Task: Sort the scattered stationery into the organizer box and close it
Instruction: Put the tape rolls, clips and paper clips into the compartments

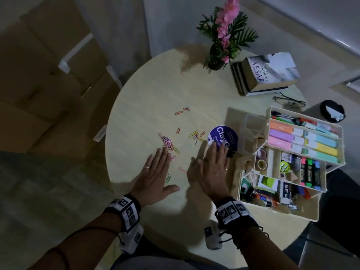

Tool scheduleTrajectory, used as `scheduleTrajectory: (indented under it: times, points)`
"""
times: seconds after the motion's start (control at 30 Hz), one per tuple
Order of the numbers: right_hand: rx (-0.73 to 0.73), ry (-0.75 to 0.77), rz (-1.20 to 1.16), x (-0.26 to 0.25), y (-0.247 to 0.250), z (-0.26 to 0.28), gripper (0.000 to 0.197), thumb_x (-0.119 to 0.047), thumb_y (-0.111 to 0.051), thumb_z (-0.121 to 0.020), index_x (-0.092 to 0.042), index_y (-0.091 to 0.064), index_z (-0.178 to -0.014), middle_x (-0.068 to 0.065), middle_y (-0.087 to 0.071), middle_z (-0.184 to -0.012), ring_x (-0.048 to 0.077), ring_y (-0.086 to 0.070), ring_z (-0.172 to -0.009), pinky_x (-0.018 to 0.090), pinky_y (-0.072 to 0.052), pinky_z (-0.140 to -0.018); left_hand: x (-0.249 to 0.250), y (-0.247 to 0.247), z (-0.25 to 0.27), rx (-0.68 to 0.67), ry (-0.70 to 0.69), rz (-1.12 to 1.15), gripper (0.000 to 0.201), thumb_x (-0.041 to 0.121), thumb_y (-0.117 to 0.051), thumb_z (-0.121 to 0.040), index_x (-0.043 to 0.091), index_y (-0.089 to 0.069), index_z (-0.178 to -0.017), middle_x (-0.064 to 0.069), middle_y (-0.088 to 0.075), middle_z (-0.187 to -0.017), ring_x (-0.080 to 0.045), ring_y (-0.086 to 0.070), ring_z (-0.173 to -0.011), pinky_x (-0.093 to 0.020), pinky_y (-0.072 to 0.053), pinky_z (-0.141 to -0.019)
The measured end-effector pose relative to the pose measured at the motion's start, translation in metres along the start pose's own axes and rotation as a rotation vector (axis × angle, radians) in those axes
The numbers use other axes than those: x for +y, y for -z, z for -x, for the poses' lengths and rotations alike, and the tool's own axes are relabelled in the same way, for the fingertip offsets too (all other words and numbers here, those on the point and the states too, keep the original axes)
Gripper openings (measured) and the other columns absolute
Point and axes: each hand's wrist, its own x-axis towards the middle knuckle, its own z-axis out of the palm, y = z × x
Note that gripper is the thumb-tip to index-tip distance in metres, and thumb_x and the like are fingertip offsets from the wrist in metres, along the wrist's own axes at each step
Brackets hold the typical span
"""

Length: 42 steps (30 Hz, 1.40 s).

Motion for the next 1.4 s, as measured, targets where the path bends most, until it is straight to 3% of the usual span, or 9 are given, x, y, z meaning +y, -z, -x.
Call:
scheduleTrajectory:
  times: [0.1,0.23,0.4,0.57,0.67,0.97,1.07,1.2,1.4]
  points:
    - [0.035,-0.153,-0.008,0.022,0.004,-0.023,0.089,-0.024,-0.061,-0.103,-0.006,-0.001,-0.166,0.034,-0.002,-0.169,0.053,-0.006,-0.156,0.067,-0.023,-0.12,-0.001,0.002,-0.004,0.002,-0.01,0.031,0.121,0.09,-0.033,-0.09,-0.001,0.0,-0.163,-0.02,0.009,-0.173,-0.034,0.008,-0.161,-0.056,-0.015,-0.128]
    - [-0.01,-0.181,-0.015,0.027,0.0,-0.03,0.088,0.005,-0.059,-0.089,0.007,-0.01,-0.162,0.043,-0.016,-0.162,0.059,-0.019,-0.15,0.066,-0.027,-0.123,-0.006,0.005,-0.011,0.027,-0.033,0.078,0.116,0.083,-0.038,-0.094,0.0,0.001,-0.163,-0.019,0.011,-0.173,-0.033,0.009,-0.161,-0.056,-0.018,-0.127]
    - [0.03,-0.042,0.043,0.011,-0.005,-0.008,0.076,0.017,-0.049,-0.08,0.001,-0.034,-0.153,0.033,-0.02,-0.163,0.05,-0.018,-0.153,0.06,-0.022,-0.127,-0.019,0.028,-0.054,0.084,-0.015,0.148,0.104,0.076,-0.041,-0.097,0.006,-0.007,-0.166,-0.016,0.011,-0.173,-0.034,0.012,-0.16,-0.059,-0.013,-0.127]
    - [0.09,0.13,0.037,-0.002,0.001,0.014,0.056,0.011,-0.059,-0.083,-0.008,-0.061,-0.136,0.018,-0.05,-0.139,0.035,-0.049,-0.123,0.038,-0.047,-0.105,-0.032,0.055,-0.132,0.023,0.072,0.215,0.1,0.076,-0.039,-0.095,0.018,0.001,-0.166,-0.005,0.026,-0.171,-0.026,0.027,-0.157,-0.061,-0.001,-0.127]
    - [0.062,0.119,0.046,0.013,0.005,0.008,0.047,0.007,-0.072,-0.085,-0.003,-0.068,-0.131,0.017,-0.059,-0.125,0.032,-0.06,-0.11,0.042,-0.058,-0.098,-0.033,0.067,-0.17,-0.044,0.061,0.226,0.102,0.077,-0.041,-0.094,0.025,0.009,-0.165,0.002,0.035,-0.168,-0.023,0.034,-0.154,-0.055,0.007,-0.128]
    - [0.046,0.023,-0.092,0.031,0.015,0.012,0.021,-0.016,-0.073,-0.096,-0.014,-0.066,-0.116,0.005,-0.057,-0.109,0.022,-0.062,-0.088,0.031,-0.056,-0.08,-0.006,0.063,-0.193,-0.17,-0.21,0.062,0.089,0.079,-0.019,-0.098,0.029,0.012,-0.165,0.002,0.026,-0.171,-0.027,0.028,-0.156,-0.052,0.003,-0.129]
    - [0.053,-0.037,-0.105,0.032,0.017,0.015,0.013,-0.015,-0.074,-0.096,-0.015,-0.065,-0.105,-0.001,-0.057,-0.098,0.023,-0.062,-0.079,0.033,-0.053,-0.069,0.005,0.05,-0.177,-0.173,-0.387,-0.046,0.083,0.079,-0.01,-0.099,0.033,0.018,-0.163,-0.001,0.027,-0.17,-0.029,0.028,-0.156,-0.051,0.004,-0.13]
    - [0.053,-0.065,-0.179,0.037,0.021,0.015,0.013,-0.008,-0.075,-0.092,-0.015,-0.069,-0.101,-0.002,-0.059,-0.095,0.018,-0.064,-0.079,0.04,-0.06,-0.073,0.016,0.035,-0.152,-0.167,-0.515,-0.159,0.076,0.069,-0.016,-0.104,0.029,0.006,-0.166,-0.005,0.021,-0.172,-0.033,0.02,-0.158,-0.051,-0.002,-0.13]
    - [0.012,-0.097,-0.353,0.019,0.042,0.024,0.028,0.0,-0.071,-0.095,-0.011,-0.071,-0.121,0.003,-0.071,-0.106,-0.009,-0.066,-0.091,0.004,-0.049,-0.074,0.011,0.025,-0.107,-0.115,-0.532,-0.126,0.078,0.061,-0.024,-0.107,0.018,0.003,-0.167,-0.003,0.015,-0.174,-0.03,0.014,-0.16,-0.048,-0.012,-0.129]
